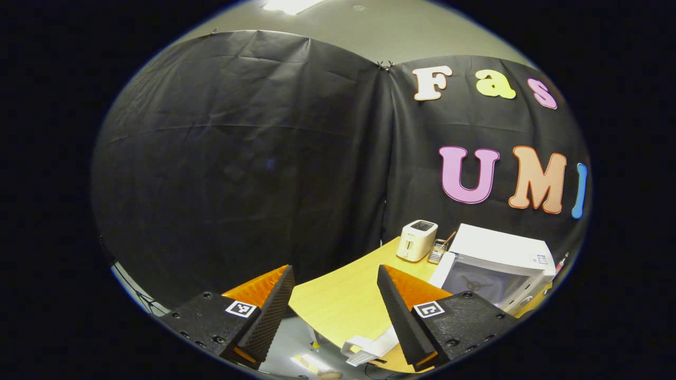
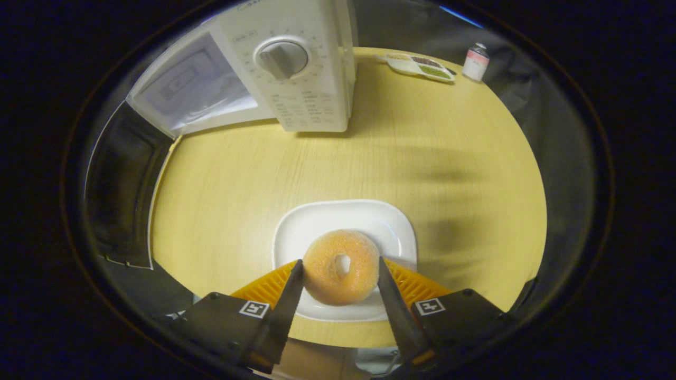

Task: Open the microwave oven with the left hand, put the food in, and close the microwave oven.

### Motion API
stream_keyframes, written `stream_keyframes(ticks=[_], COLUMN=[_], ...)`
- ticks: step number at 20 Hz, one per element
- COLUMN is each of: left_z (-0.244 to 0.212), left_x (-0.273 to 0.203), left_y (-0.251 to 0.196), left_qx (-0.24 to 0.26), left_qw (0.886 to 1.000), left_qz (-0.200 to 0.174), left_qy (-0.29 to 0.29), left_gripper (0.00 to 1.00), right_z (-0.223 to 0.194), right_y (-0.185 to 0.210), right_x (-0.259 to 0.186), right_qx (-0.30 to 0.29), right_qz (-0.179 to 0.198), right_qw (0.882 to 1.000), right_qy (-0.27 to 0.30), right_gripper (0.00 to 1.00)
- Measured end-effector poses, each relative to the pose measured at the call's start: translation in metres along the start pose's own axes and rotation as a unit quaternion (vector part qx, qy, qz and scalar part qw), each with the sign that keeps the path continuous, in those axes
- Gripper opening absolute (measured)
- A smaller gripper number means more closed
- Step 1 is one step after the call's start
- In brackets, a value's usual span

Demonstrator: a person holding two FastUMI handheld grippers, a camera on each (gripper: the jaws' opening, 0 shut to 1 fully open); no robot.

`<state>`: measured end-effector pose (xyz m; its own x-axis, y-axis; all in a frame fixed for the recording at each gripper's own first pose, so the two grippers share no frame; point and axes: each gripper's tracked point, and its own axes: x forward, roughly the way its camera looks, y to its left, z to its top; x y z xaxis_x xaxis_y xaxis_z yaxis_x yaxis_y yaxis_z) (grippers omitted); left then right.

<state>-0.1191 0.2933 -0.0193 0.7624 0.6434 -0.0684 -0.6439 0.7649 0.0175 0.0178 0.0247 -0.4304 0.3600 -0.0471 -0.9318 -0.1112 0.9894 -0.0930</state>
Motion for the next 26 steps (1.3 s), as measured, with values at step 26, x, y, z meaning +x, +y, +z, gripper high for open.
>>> stream_keyframes(ticks=[26], left_z=[-0.075], left_x=[0.125], left_y=[-0.071], left_qx=[0.050], left_qw=[0.950], left_qz=[-0.289], left_qy=[0.109], left_gripper=[0.93], right_z=[0.164], right_y=[0.269], right_x=[-0.037], right_qx=[0.296], right_qz=[0.174], right_qw=[0.897], right_qy=[-0.278], right_gripper=[0.77])
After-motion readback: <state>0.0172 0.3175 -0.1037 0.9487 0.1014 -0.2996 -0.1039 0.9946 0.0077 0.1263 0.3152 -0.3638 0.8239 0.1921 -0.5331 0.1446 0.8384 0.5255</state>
